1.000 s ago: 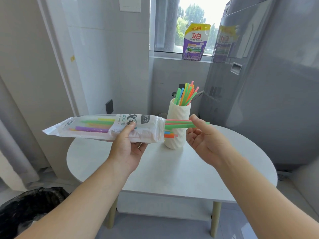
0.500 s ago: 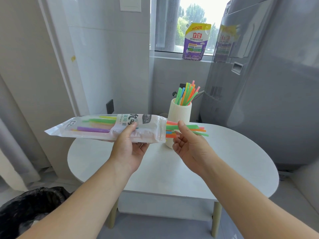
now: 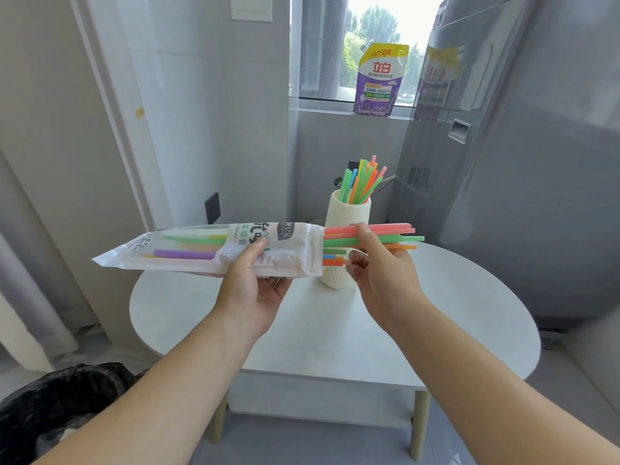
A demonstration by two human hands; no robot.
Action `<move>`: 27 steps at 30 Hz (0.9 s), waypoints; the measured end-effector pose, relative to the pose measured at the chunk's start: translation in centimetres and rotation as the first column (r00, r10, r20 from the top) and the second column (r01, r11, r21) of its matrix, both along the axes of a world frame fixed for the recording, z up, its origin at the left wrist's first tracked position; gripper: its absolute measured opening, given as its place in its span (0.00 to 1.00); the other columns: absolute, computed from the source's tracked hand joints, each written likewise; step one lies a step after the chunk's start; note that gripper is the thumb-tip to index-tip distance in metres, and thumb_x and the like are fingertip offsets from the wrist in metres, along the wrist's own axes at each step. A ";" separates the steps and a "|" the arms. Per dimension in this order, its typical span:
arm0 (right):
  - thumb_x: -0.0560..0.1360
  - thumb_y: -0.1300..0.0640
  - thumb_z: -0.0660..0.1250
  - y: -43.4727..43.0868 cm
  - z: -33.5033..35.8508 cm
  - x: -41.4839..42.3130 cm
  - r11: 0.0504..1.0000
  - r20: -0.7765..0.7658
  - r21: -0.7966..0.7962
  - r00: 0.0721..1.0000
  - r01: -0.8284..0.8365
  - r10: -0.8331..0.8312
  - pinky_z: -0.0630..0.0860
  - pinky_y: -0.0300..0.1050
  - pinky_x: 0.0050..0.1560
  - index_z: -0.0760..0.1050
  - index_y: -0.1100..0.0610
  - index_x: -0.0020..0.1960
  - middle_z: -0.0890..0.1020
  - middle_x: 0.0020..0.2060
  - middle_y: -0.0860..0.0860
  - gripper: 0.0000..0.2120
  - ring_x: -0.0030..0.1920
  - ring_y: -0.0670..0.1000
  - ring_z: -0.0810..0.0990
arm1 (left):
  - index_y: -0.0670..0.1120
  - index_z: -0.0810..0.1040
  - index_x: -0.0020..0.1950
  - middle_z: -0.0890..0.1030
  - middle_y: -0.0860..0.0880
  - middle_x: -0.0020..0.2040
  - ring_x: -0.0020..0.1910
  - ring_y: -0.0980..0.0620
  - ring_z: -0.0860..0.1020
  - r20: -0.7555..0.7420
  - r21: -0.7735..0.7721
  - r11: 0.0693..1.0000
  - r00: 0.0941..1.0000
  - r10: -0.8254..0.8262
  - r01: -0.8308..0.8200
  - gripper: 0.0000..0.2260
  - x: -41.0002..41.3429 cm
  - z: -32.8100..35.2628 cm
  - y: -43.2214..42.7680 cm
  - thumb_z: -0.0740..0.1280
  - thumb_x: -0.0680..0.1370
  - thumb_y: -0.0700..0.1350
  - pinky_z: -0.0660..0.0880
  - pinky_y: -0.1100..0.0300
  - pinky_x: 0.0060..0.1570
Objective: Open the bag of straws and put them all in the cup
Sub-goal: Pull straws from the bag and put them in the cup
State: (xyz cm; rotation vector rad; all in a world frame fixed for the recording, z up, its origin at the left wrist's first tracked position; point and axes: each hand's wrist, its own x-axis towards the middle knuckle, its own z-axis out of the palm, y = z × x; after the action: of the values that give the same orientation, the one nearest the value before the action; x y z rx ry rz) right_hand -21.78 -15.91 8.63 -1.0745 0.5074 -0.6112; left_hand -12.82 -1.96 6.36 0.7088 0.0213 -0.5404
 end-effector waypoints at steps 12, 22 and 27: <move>0.80 0.57 0.68 -1.1 1.9 -0.6 0.965 0.055 -0.258 0.998 0.048 -0.035 0.82 0.44 0.43 0.81 0.60 0.50 0.85 0.37 0.54 0.07 0.37 0.51 0.85 | 0.48 0.80 0.58 0.87 0.48 0.44 0.44 0.50 0.86 -0.080 -0.017 1.000 0.997 0.024 -0.026 0.08 0.3 0.0 0.2 0.70 0.79 0.45 0.84 0.56 0.47; 0.80 0.59 0.68 -2.9 5.2 -2.3 0.905 0.075 -0.419 0.996 0.068 -0.041 0.83 0.46 0.41 0.82 0.61 0.44 0.85 0.35 0.56 0.08 0.35 0.53 0.84 | 0.46 0.80 0.61 0.88 0.46 0.48 0.51 0.48 0.86 -0.119 -0.054 0.996 0.991 0.068 -0.074 0.11 1.1 -0.2 0.5 0.70 0.80 0.46 0.83 0.54 0.51; 0.80 0.60 0.67 -4.0 6.7 -3.5 0.896 0.069 -0.435 0.996 0.088 -0.064 0.82 0.42 0.38 0.80 0.61 0.45 0.86 0.33 0.53 0.08 0.33 0.51 0.85 | 0.46 0.79 0.63 0.88 0.46 0.49 0.55 0.49 0.86 -0.130 -0.059 0.993 0.987 0.093 -0.101 0.12 1.6 -0.2 0.5 0.69 0.80 0.46 0.83 0.54 0.52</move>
State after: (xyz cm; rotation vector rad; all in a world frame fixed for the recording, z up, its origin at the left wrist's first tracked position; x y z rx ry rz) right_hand -25.32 -19.88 15.35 -1.4660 0.3729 -0.8473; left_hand -11.20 -1.41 6.18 0.6052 0.1556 -0.4900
